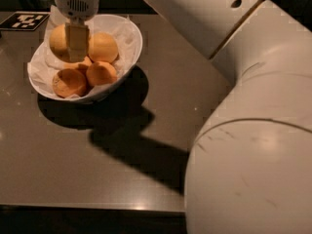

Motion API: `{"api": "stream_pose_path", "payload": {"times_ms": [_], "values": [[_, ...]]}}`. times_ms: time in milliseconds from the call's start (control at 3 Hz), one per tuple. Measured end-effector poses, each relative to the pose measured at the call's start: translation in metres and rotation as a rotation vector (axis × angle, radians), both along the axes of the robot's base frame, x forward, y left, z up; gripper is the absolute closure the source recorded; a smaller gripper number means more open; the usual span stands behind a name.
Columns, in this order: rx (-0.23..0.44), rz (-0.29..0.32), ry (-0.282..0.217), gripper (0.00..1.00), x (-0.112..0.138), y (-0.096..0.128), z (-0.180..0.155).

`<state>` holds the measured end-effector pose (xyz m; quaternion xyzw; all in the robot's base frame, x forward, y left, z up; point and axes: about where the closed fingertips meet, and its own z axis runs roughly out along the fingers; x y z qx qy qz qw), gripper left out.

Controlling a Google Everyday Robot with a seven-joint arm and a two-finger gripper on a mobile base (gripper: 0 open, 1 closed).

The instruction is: Pick orange from white bowl

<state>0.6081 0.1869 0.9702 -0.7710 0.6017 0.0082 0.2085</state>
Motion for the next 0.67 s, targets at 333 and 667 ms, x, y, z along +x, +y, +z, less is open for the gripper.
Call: {"api": "stream_pose_path", "payload": {"times_ms": [333, 667], "values": [[0.043, 0.035, -0.009, 1.00, -0.015, -0.002, 0.010], [0.081, 0.091, -0.034, 1.00, -0.037, -0.001, 0.024]]}}
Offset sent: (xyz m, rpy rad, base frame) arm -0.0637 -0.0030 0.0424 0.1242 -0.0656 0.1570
